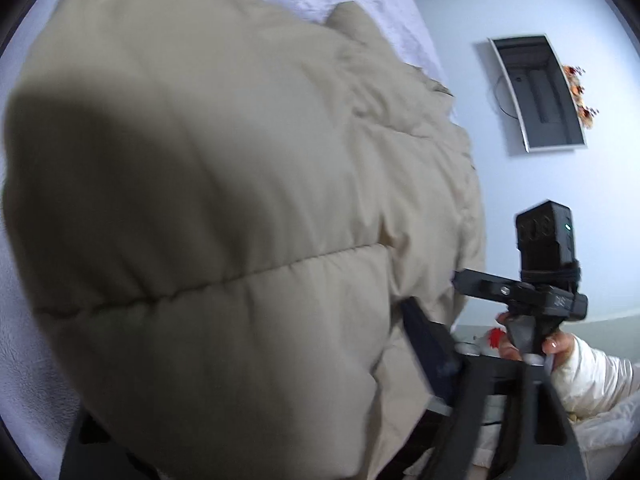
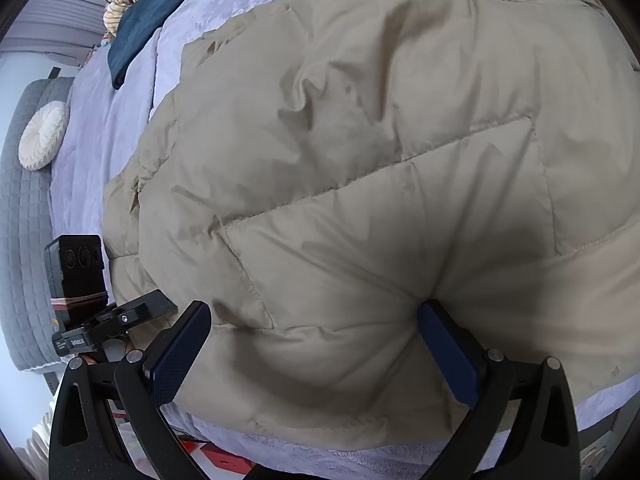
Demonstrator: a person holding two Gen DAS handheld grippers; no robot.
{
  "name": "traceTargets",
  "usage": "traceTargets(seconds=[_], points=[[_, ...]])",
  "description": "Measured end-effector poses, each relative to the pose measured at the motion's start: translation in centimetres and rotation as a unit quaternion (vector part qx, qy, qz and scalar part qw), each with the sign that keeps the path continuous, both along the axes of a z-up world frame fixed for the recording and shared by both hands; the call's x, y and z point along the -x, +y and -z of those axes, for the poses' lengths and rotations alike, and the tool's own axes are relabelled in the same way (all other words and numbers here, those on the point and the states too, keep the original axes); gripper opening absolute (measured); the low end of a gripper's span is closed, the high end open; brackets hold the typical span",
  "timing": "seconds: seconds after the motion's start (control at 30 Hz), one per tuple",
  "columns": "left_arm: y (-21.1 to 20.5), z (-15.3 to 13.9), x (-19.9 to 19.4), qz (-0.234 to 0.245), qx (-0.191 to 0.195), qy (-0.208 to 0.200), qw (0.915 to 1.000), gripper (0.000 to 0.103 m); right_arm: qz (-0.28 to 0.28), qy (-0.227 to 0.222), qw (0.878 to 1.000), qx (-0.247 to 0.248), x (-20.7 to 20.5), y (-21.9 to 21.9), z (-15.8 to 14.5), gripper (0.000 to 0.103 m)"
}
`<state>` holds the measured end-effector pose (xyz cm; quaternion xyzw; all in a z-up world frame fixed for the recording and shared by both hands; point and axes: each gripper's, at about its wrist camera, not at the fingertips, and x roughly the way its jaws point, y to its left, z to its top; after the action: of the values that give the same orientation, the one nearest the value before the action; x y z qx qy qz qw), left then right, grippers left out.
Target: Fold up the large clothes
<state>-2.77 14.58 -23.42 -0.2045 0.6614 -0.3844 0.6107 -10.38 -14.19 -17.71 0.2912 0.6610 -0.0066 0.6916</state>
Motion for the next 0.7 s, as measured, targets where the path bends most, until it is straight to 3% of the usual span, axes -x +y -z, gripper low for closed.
traceTargets(seconds=[0.07, 0.13, 0.27, 0.43, 0.6, 0.67, 0.7], points=[[-0.5, -1.4, 0.3, 0.012, 0.009, -0.016, 0.9998, 0.044, 0.003, -0.001, 1.0, -0.002, 0.0, -0.1, 0.0, 0.103], [-0.7, -2.8, 0.4, 0.013, 0.024, -0.021, 0.9994, 0.04, 0.007, -0.002, 1.0, -0.005, 0.0, -0.2, 0.0, 0.103], [-1.0, -4.9, 0.6, 0.0, 0.032, -0.027, 0.9991, 0.04, 0.015, -0.004, 1.0, -0.011, 0.1, -0.6, 0.0, 0.103], [-1.3, -6.4, 1.4, -0.005, 0.009, -0.039, 0.9992, 0.04, 0.023, -0.012, 0.999, -0.036, 0.5, -1.2, -1.1, 0.103], [-1.1, -7.2, 1.5, -0.014, -0.001, -0.032, 0.9994, 0.04, 0.05, -0.074, 0.996, -0.028, 1.6, -3.4, -4.5, 0.101], [-1.4, -7.9, 1.6, -0.017, -0.011, -0.033, 0.9993, 0.04, 0.061, -0.093, 0.994, -0.012, 1.7, -4.5, -5.3, 0.077], [-1.3, -8.3, 1.8, -0.018, -0.015, -0.034, 0.9991, 0.04, 0.063, -0.092, 0.994, -0.004, 1.5, -5.0, -5.2, 0.044]])
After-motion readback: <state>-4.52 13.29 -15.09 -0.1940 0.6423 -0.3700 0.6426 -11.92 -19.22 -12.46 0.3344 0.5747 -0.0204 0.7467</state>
